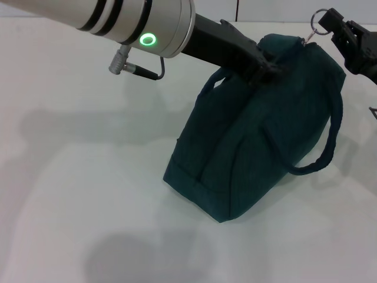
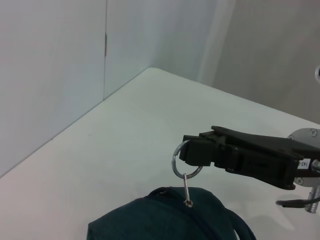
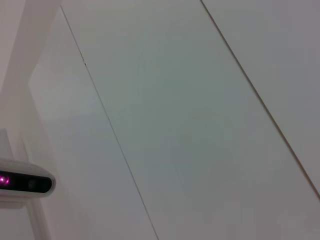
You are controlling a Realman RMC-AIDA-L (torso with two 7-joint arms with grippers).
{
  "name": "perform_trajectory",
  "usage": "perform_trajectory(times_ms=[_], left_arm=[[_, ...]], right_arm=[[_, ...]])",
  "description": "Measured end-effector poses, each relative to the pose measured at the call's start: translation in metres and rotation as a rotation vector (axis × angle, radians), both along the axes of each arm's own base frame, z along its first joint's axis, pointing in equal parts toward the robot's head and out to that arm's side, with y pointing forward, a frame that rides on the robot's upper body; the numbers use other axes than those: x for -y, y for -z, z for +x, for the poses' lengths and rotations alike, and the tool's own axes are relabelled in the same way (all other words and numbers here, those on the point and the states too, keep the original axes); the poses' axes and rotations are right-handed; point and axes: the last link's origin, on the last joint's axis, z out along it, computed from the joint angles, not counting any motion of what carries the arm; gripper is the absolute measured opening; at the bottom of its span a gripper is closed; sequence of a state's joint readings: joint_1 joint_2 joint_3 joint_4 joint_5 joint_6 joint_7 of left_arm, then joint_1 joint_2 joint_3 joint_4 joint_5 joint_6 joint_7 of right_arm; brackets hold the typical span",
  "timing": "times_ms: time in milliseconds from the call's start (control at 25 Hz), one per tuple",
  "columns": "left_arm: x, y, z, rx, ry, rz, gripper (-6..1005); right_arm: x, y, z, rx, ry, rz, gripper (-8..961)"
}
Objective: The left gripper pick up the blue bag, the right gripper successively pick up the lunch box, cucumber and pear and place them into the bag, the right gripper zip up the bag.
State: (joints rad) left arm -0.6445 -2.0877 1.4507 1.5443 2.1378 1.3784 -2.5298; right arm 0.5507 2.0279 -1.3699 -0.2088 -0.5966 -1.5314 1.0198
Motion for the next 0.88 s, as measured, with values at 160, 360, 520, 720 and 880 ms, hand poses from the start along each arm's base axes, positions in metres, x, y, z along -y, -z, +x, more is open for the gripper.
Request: perform_trajectory(times_ms=[160,360,520,720,880], left_arm=[[-0.0005,0.0000,-0.0001,-0.007,0.006,0.002,370],[-0.0004,0.0020,-0.0001,-0.026,0.017,0.003,172],[0.0003,0.0026,0.0003,-0.033,0.041,0.003,104],[0.0012,0.0025,0.0013,-0.033,0.060,0.003,69],[0.0010,0.0025,0.0020,-0.033,0.063,0.003,67]], right_arm=[[-0.0004,0.0000,-0.0005,0.000,-0.001,0.000,34],[-0.0007,0.0002,-0.0012,-0.002,-0.002,-0.004,35],[-0.0007,0.0001,-0.0013,-0.003,-0.003,-0.005,36],[-0.0008,-0.0003,-0.0010,-0.004,-0.001,-0.003,36],[-0.0007,-0.0005,-0.0008,-0.006,0.000,-0.003,37]])
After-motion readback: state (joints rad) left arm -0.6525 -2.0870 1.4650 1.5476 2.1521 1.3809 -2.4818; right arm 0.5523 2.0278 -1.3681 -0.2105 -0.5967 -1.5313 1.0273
